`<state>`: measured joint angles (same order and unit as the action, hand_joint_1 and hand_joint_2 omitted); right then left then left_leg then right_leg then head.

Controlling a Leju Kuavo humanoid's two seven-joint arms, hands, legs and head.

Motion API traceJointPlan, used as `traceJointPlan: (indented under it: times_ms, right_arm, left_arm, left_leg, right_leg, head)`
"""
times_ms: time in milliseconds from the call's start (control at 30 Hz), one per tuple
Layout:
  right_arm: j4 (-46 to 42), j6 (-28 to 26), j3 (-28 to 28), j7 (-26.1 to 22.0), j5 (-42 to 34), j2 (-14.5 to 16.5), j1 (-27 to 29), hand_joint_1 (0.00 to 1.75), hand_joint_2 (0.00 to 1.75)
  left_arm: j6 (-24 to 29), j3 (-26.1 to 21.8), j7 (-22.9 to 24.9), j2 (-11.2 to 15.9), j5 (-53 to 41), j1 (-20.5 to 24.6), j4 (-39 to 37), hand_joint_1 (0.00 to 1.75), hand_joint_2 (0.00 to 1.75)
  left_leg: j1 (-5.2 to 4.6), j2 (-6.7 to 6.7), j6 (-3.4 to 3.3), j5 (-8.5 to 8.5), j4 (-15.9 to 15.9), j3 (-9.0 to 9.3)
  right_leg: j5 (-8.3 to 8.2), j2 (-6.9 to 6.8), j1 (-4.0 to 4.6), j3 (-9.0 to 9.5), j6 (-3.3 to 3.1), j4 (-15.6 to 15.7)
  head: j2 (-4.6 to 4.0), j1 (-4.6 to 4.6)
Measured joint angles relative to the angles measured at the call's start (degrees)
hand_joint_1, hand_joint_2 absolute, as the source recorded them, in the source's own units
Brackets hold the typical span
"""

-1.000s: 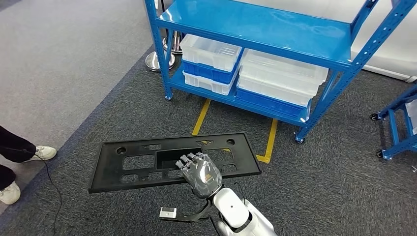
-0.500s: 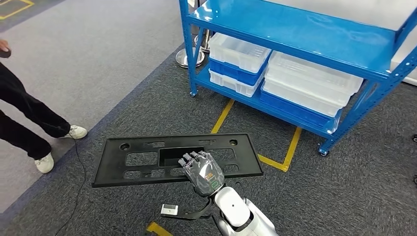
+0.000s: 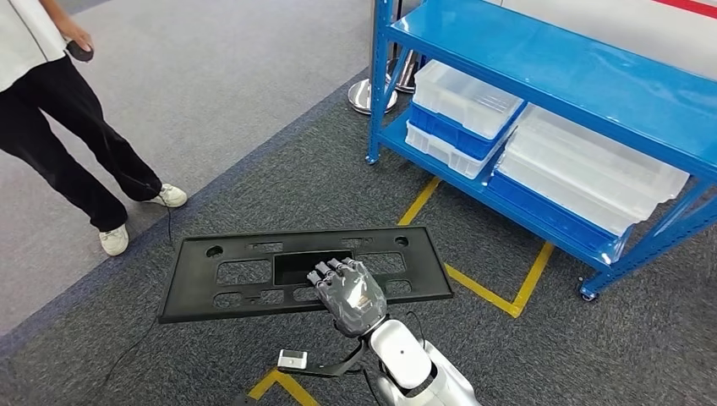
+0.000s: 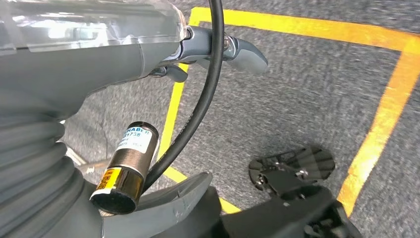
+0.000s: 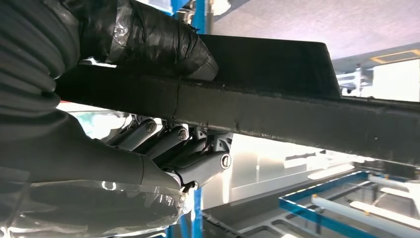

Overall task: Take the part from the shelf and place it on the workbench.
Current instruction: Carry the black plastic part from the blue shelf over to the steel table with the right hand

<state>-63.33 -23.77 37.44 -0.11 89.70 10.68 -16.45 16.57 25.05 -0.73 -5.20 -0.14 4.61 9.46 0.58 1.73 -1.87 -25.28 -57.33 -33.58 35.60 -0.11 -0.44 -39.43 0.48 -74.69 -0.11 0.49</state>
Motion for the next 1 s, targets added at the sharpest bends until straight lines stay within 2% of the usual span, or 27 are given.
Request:
traceJointPlan:
  times_ms: [33, 67, 133, 167, 200, 233, 267, 333, 400, 433, 467, 500, 533, 567, 633, 667, 700, 767, 800, 833, 867, 933, 967, 1000]
  right_arm:
    - [0.02, 0.01, -0.01, 0.0, 0.0, -0.05, -0.01, 1.73, 1.75]
    - [0.02, 0.01, -0.01, 0.0, 0.0, -0.08, -0.05, 1.73, 1.75]
    - [0.02, 0.01, -0.03, 0.0, 0.0, -0.1, -0.19, 1.73, 1.75]
    - [0.02, 0.01, -0.03, -0.01, 0.0, -0.12, -0.21, 1.73, 1.75]
    - [0.02, 0.01, -0.04, -0.03, 0.0, -0.13, -0.22, 1.73, 1.75]
    - [0.01, 0.01, -0.04, -0.04, 0.0, -0.12, -0.21, 1.73, 1.75]
    - [0.01, 0.01, -0.04, -0.04, 0.0, -0.08, -0.25, 1.73, 1.75]
    - [-0.01, 0.01, -0.04, -0.01, 0.03, 0.02, -0.41, 1.73, 1.75]
    - [0.01, 0.01, -0.04, 0.02, 0.09, 0.06, -0.52, 1.73, 1.75]
    - [0.05, 0.01, -0.04, 0.02, 0.11, 0.05, -0.53, 1.73, 1.75]
    - [0.09, 0.01, -0.04, 0.02, 0.13, 0.04, -0.51, 1.73, 1.75]
    - [0.14, 0.01, -0.04, 0.02, 0.13, 0.04, -0.51, 1.73, 1.75]
    - [0.16, 0.01, -0.04, 0.03, 0.13, 0.03, -0.54, 1.73, 1.75]
    - [0.15, 0.01, -0.04, 0.04, 0.13, 0.04, -0.6, 1.73, 1.75]
    - [0.14, 0.02, -0.04, 0.1, 0.13, 0.05, -0.84, 1.73, 1.75]
    - [0.14, 0.03, -0.04, 0.19, 0.13, 0.06, -1.01, 1.73, 1.75]
    - [0.14, 0.07, -0.04, 0.27, 0.13, 0.06, -1.18, 1.73, 1.75]
    - [0.14, 0.26, -0.04, 0.47, 0.13, 0.07, -1.49, 1.73, 1.75]
    - [0.14, 0.4, -0.04, 0.56, 0.13, 0.08, -1.64, 1.73, 1.75]
    - [0.14, 0.55, -0.04, 0.65, 0.13, 0.09, -1.84, 1.73, 1.75]
    - [0.15, 0.67, -0.04, 0.75, 0.13, 0.08, -2.03, 1.73, 1.75]
    - [0.25, 0.84, -0.04, 0.9, 0.13, -0.02, -2.23, 1.73, 1.75]
    - [0.37, 0.9, -0.04, 0.93, 0.13, -0.1, -2.23, 1.73, 1.75]
    - [0.49, 0.94, -0.04, 0.97, 0.13, -0.16, -2.2, 1.73, 1.75]
  left_arm:
    - [-0.01, 0.0, 0.01, -0.01, 0.01, -0.06, 0.0, 0.0, 1.75]
    - [-0.01, 0.0, 0.0, -0.04, 0.01, -0.09, 0.0, 0.0, 1.75]
    - [-0.01, -0.01, -0.01, -0.09, 0.02, 0.02, 0.0, 0.0, 1.75]
    - [-0.01, -0.02, -0.02, -0.11, 0.02, 0.08, 0.0, 0.0, 1.75]
    - [-0.01, -0.02, -0.02, -0.11, 0.03, 0.08, 0.0, 0.0, 1.75]
    - [-0.01, -0.02, -0.02, -0.11, 0.04, 0.02, 0.0, 0.0, 1.75]
    - [0.0, -0.02, -0.02, -0.1, 0.04, -0.09, 0.0, 0.0, 1.75]
    - [0.01, -0.02, -0.02, -0.1, 0.05, -0.18, 0.0, 0.0, 1.75]
    - [0.01, -0.01, -0.03, -0.11, 0.05, -0.02, 0.0, 0.0, 1.75]
    - [0.0, 0.0, -0.04, -0.13, 0.06, 0.07, 0.0, 0.0, 1.75]
    - [-0.01, 0.0, -0.08, -0.14, 0.09, 0.11, 0.0, 0.0, 1.75]
    - [-0.01, 0.0, -0.11, -0.15, 0.12, 0.12, 0.0, 0.0, 1.75]
    - [-0.01, 0.0, -0.13, -0.15, 0.17, 0.11, 0.0, 0.0, 1.75]
    - [-0.01, 0.0, -0.15, -0.15, 0.24, 0.11, 0.0, 0.0, 1.75]
    - [0.01, 0.0, -0.15, -0.15, 0.34, 0.26, 0.0, 0.0, 1.75]
    - [0.01, 0.0, -0.16, -0.15, 0.4, 0.4, 0.0, 0.0, 1.75]
    - [0.02, 0.0, -0.16, -0.15, 0.44, 0.54, 0.0, 0.0, 1.75]
    - [0.01, 0.0, -0.16, -0.15, 0.53, 0.65, 0.0, 0.0, 1.75]
    - [0.01, 0.0, -0.15, -0.17, 0.56, 0.64, 0.0, 0.0, 1.75]
    - [-0.01, -0.01, -0.13, -0.2, 0.6, 0.7, 0.0, 0.0, 1.75]
    - [-0.04, -0.01, -0.11, -0.22, 0.63, 0.82, 0.0, 0.0, 1.75]
    - [-0.14, -0.02, -0.08, -0.27, 0.67, 1.13, 0.0, 0.0, 1.75]
    - [-0.18, -0.02, -0.05, -0.28, 0.67, 1.21, 0.0, 0.0, 1.75]
    - [-0.21, -0.02, -0.02, -0.3, 0.67, 1.24, 0.0, 0.0, 1.75]
  left_leg:
    - [0.02, 0.74, 0.07, -0.02, -0.2, -0.02]
    - [0.04, 1.44, 0.2, -0.1, -0.47, -0.07]
    - [-0.05, 2.71, 0.71, -0.22, -1.14, -0.52]
    - [-0.05, 3.22, 1.06, -0.18, -1.35, -0.86]
    - [-0.01, 3.71, 1.45, -0.03, -1.41, -1.16]
    - [0.11, 4.22, 1.83, 0.15, -1.36, -1.38]
    - [0.22, 4.14, 2.16, 0.17, -1.38, -1.54]
    - [0.17, 2.06, 2.75, -1.11, -3.32, -2.53]
    - [0.15, -0.56, 3.22, -4.45, -9.46, -5.38]
    - [0.22, -1.05, 3.4, -6.11, -13.28, -7.17]
    - [0.27, -1.25, 3.5, -7.06, -16.18, -8.49]
    - [0.29, -1.36, 3.52, -6.97, -17.21, -8.88]
    - [0.29, -1.51, 3.45, -5.81, -15.91, -8.05]
    - [0.25, -1.87, 3.28, -3.97, -12.63, -6.21]
    - [-0.19, -3.91, 2.7, -1.15, -4.6, -1.94]
    - [-0.47, -4.71, 2.37, -0.61, -2.17, -0.76]
    - [-0.75, -5.09, 2.09, -0.58, -1.01, -0.32]
    - [-0.75, -4.04, 1.48, -0.27, -0.63, -0.41]
    - [-0.63, -3.48, 1.15, -0.03, -0.33, -0.37]
    - [-0.46, -2.96, 0.77, 0.23, -0.03, -0.31]
    - [-0.29, -2.45, 0.43, 0.48, 0.24, -0.25]
    - [-0.32, -1.37, 0.15, 0.62, 0.24, -0.42]
    - [-0.34, -0.73, 0.12, 0.64, 0.18, -0.48]
    - [-0.34, -0.02, 0.12, 0.64, 0.07, -0.52]
  right_leg:
    - [-1.78, 0.18, -0.1, 1.01, -0.02, 2.13]
    - [-4.0, 0.82, -0.27, 2.8, -0.08, 5.91]
    - [-6.61, 3.01, -0.62, 5.8, -0.2, 12.54]
    - [-6.92, 3.8, -0.68, 6.36, -0.27, 14.07]
    - [-6.76, 4.0, -0.6, 6.34, -0.41, 14.35]
    - [-6.94, 3.53, -0.53, 6.28, -0.66, 14.45]
    - [-7.12, 2.99, -0.52, 6.33, -1.0, 14.66]
    - [-7.46, 1.77, -0.64, 6.55, -1.73, 15.16]
    - [-7.55, 0.34, -0.56, 6.58, -2.13, 15.36]
    - [-7.52, -0.44, -0.47, 6.51, -2.19, 15.34]
    - [-7.5, -1.2, -0.38, 6.47, -2.22, 15.33]
    - [-7.48, -1.92, -0.31, 6.45, -2.24, 15.32]
    - [-7.45, -2.57, -0.26, 6.48, -2.24, 15.31]
    - [-7.39, -3.16, -0.23, 6.56, -2.22, 15.31]
    - [-7.23, -4.18, -0.02, 6.71, -2.03, 15.28]
    - [-7.19, -4.64, 0.12, 6.72, -1.85, 15.27]
    - [-7.17, -5.13, 0.24, 6.71, -1.62, 15.3]
    - [-7.1, -5.92, 0.3, 6.73, -1.04, 15.39]
    - [-6.76, -5.56, 0.24, 6.67, -0.75, 15.12]
    - [-5.8, -4.47, 0.18, 6.17, -0.53, 13.86]
    - [-4.28, -3.02, 0.11, 5.11, -0.35, 11.47]
    - [-0.66, -0.55, 0.03, 1.67, -0.3, 4.04]
    - [0.32, -0.15, 0.03, 0.08, -0.26, 0.87]
    - [0.21, 0.02, 0.03, -0.75, -0.24, -0.58]
  head:
    - [0.0, 0.01]
    - [0.0, 0.01]
    - [0.0, 0.0]
    - [0.0, -0.01]
    - [0.0, -0.01]
    - [0.0, -0.02]
    - [0.0, -0.01]
    - [0.0, -0.06]
    - [0.0, -0.1]
    - [0.0, -0.1]
    - [0.0, -0.1]
    - [0.0, -0.1]
    - [0.0, -0.1]
    - [0.0, -0.1]
    - [0.0, -0.09]
    - [0.0, -0.07]
    - [0.0, -0.06]
    - [0.0, -0.05]
    - [0.0, -0.04]
    - [0.0, -0.01]
    - [0.0, 0.02]
    - [0.0, 0.05]
    - [0.0, 0.04]
    - [0.0, 0.04]
